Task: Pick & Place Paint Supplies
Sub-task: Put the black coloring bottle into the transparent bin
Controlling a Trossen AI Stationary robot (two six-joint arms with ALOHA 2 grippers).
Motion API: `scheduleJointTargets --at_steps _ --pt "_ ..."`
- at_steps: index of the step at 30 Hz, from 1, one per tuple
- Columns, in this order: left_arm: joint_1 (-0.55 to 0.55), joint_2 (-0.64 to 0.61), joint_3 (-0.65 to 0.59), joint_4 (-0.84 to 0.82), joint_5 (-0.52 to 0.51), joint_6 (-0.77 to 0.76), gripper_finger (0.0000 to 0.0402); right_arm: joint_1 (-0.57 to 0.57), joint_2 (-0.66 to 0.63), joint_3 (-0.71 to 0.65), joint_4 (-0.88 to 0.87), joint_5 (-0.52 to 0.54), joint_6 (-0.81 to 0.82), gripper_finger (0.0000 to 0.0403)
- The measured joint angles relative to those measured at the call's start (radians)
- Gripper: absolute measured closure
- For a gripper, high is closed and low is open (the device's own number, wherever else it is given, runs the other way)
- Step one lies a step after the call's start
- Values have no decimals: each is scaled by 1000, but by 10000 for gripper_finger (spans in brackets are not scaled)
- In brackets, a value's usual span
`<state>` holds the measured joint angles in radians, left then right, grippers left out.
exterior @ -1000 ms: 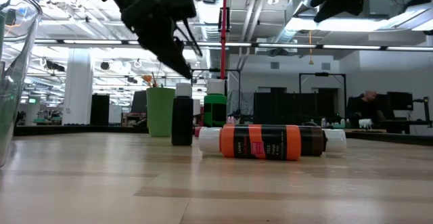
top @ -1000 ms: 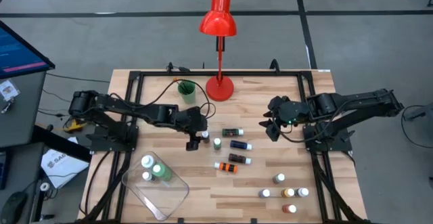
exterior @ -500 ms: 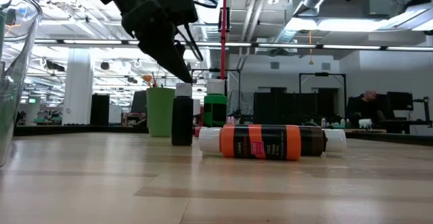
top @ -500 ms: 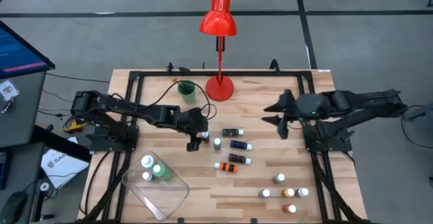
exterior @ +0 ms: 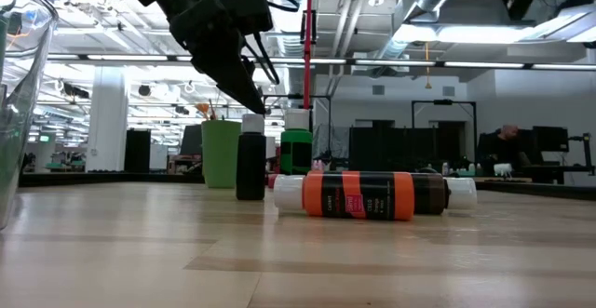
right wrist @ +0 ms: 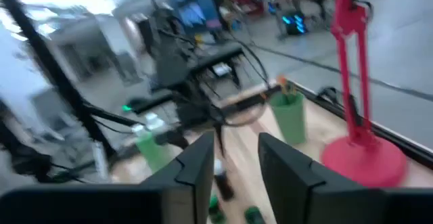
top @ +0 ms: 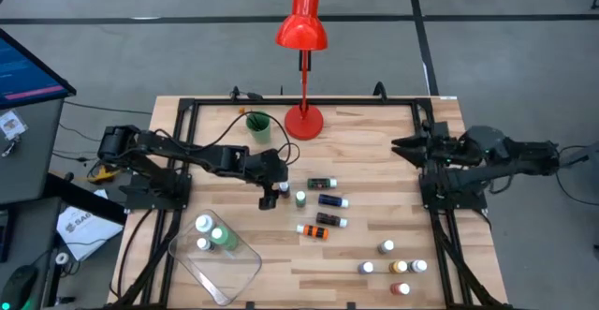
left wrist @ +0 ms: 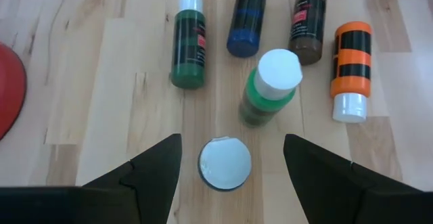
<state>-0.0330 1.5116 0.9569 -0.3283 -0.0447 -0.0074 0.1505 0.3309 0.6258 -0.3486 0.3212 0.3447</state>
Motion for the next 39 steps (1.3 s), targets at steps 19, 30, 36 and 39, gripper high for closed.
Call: scheduleJointTargets --at_steps 19,30,36,39 --pt "0 0 -9 -5 15 2 193 4 -291 -337 78 -22 26 371" --pt "0 19 -18 28 -8 53 190 5 -294 -335 39 -21 39 380" --pt "0 29 -18 30 -15 48 192 5 -294 -335 19 -21 41 380" --pt "0 29 -18 31 -32 30 193 5 -294 -335 19 -21 41 381"
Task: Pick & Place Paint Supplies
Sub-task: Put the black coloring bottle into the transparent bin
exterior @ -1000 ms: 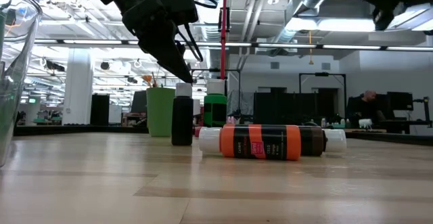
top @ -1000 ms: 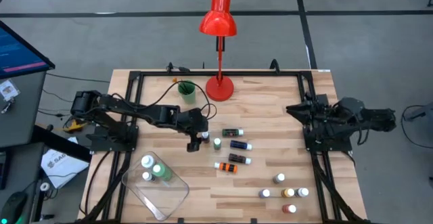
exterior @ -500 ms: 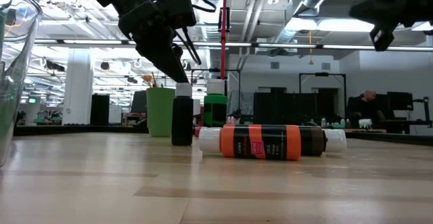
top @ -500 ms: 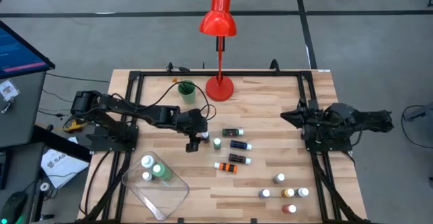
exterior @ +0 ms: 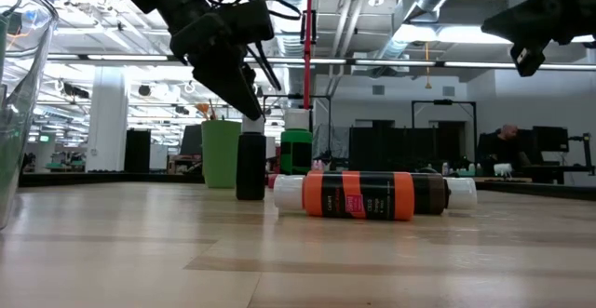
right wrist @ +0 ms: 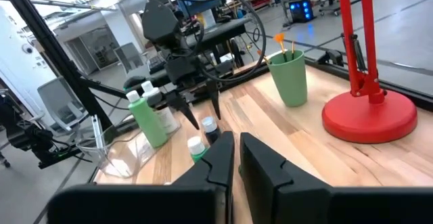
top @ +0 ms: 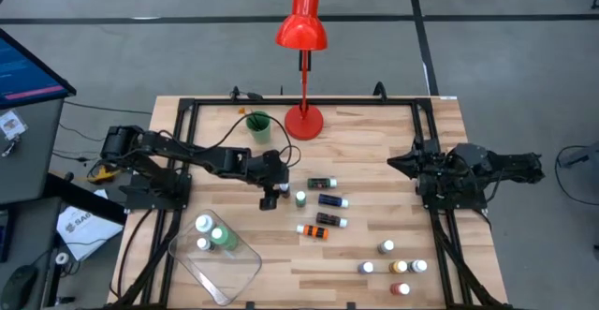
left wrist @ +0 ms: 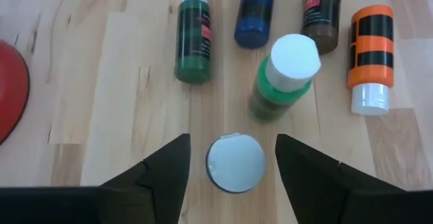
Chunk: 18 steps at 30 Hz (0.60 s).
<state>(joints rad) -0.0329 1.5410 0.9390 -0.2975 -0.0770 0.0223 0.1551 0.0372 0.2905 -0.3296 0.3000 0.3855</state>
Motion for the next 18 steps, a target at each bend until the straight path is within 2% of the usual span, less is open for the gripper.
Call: scheduleJointTargets --at_steps 4,12,18 --pt "1 0 0 0 -2 0 210 0 0 0 0 0 0 378" --pt "1 0 0 0 -4 2 273 0 0 0 0 0 0 376" --pt "1 0 2 -1 6 -5 293 0 0 0 1 0 0 374"
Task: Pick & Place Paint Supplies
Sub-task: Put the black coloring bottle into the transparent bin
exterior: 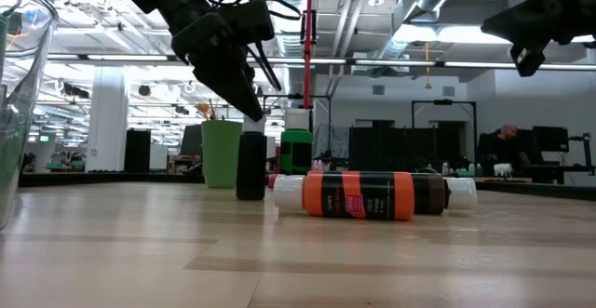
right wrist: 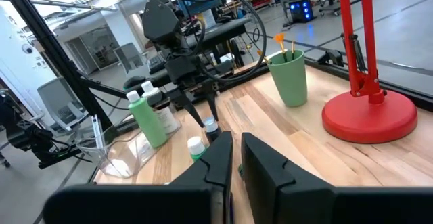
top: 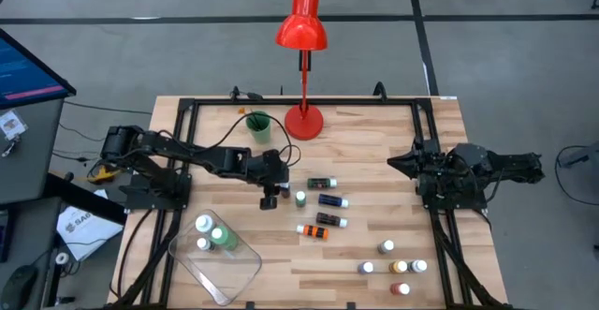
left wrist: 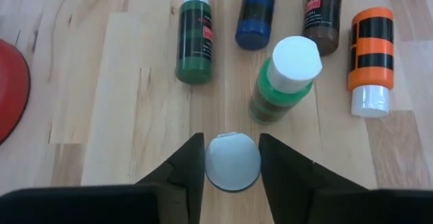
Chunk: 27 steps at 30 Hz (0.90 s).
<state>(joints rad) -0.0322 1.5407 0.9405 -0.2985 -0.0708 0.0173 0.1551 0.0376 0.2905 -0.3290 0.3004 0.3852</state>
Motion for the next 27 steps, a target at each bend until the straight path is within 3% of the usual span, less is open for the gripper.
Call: scheduleJointTargets --at_steps 12,21,27 --pt "-16 -18 42 -23 8 -75 299 0 0 0 0 0 0 371" --pt "-65 -228 92 -54 -24 -132 300 0 2 0 -6 0 0 370" --pt "-110 -337 91 -102 -124 -128 300 0 1 0 -9 0 0 370"
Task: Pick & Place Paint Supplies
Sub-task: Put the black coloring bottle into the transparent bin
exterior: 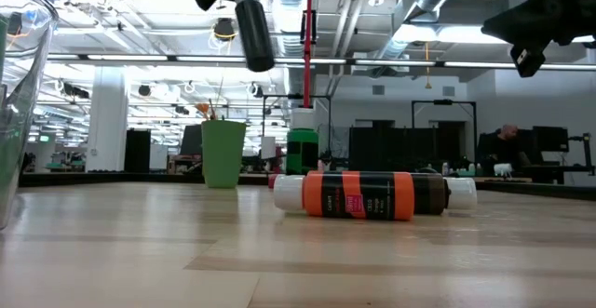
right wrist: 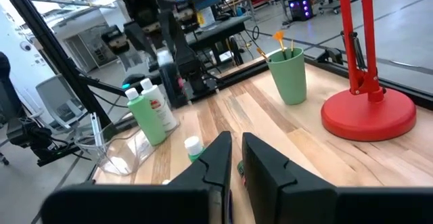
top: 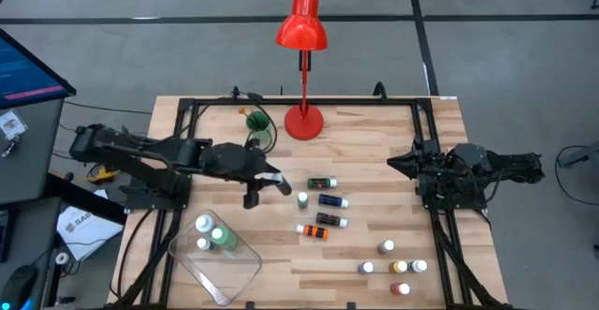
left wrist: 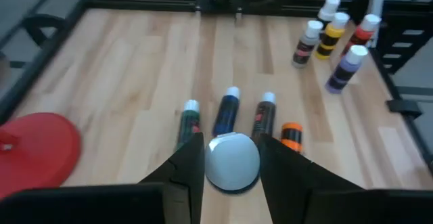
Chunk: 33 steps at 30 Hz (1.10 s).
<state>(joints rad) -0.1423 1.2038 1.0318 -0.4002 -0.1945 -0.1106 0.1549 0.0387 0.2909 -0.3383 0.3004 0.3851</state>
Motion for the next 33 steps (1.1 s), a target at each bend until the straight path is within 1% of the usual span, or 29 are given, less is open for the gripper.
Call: scheduleJointTargets --at_steps 4,8,12,16,19,21,23,27,33 --pt "1 -16 -1 -19 -19 -29 300 0 0 0 -2 0 0 372" --pt "-15 -47 -1 -43 -1 -81 299 0 0 0 -2 0 0 369" --pt "-79 -121 -1 -53 26 -120 302 0 0 0 -2 0 0 369" --pt "-196 -202 -1 -68 63 -162 303 0 0 0 -2 0 0 372" --pt "-304 -262 -1 -79 86 -234 304 0 0 0 -2 0 0 371" --pt "-379 -292 -1 -88 85 -294 304 0 0 0 -3 0 0 370" --pt "-448 -313 -1 -94 61 -358 304 0 0 0 -3 0 0 369" --pt "-577 -318 -1 -113 16 -479 304 0 0 0 -3 0 0 370" --pt "-738 -273 -1 -231 -24 -620 304 0 0 0 -3 0 0 371"
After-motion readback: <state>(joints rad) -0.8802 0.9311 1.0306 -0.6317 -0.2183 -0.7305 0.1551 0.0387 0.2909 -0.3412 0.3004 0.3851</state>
